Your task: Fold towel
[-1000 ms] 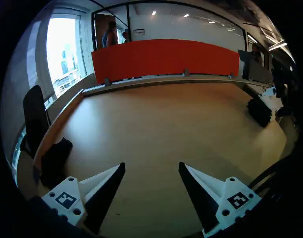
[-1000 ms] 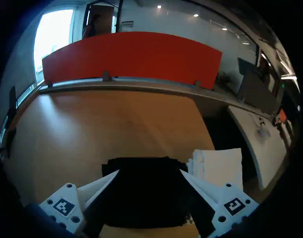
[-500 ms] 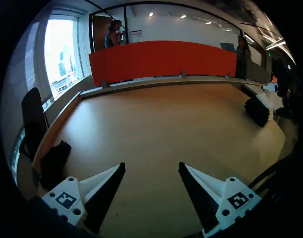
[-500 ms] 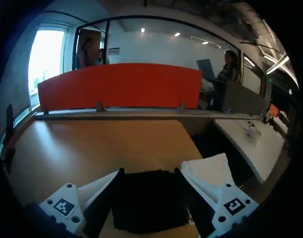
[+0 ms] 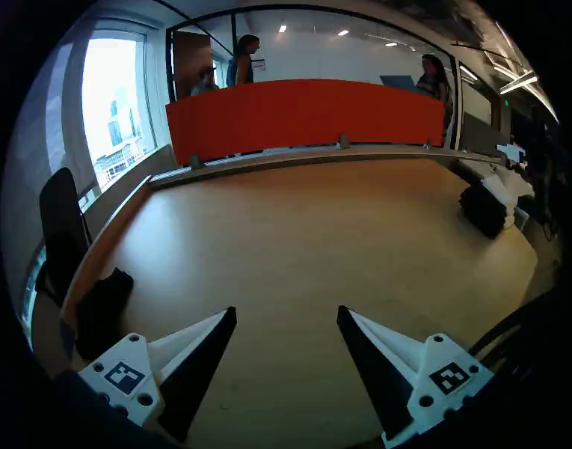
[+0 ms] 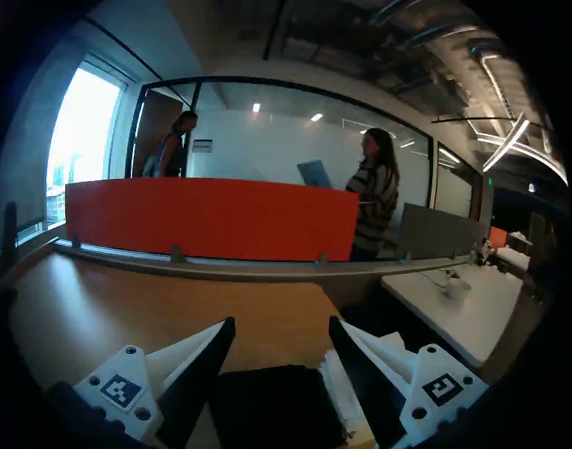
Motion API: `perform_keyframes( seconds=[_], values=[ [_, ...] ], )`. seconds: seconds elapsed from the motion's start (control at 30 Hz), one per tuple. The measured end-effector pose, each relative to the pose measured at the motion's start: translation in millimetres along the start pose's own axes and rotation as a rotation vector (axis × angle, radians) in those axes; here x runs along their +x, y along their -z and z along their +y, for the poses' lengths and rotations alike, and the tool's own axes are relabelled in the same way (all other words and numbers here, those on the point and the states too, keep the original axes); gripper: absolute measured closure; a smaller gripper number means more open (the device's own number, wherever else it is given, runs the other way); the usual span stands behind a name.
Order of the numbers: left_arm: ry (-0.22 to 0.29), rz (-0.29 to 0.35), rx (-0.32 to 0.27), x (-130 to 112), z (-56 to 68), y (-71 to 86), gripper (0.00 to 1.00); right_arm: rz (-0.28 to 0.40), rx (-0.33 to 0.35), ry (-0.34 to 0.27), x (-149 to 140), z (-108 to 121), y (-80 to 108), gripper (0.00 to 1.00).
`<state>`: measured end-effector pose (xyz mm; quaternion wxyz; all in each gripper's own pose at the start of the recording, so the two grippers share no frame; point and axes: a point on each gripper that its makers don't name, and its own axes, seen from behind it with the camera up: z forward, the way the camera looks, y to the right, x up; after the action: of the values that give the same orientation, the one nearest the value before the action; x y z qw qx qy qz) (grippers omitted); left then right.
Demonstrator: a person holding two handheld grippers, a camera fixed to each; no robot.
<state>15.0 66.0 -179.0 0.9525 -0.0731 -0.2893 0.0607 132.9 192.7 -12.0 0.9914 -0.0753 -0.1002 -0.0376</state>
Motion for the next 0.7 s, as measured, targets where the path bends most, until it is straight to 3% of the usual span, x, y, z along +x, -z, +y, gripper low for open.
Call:
perform_keyframes(
  seconds=[0.7],
  values=[
    [0.003,0.044,0.000,15.4,-9.0,1.5,0.00,0.096,0.078,-0.037,56.3,-59.3,11.4,0.03]
  ],
)
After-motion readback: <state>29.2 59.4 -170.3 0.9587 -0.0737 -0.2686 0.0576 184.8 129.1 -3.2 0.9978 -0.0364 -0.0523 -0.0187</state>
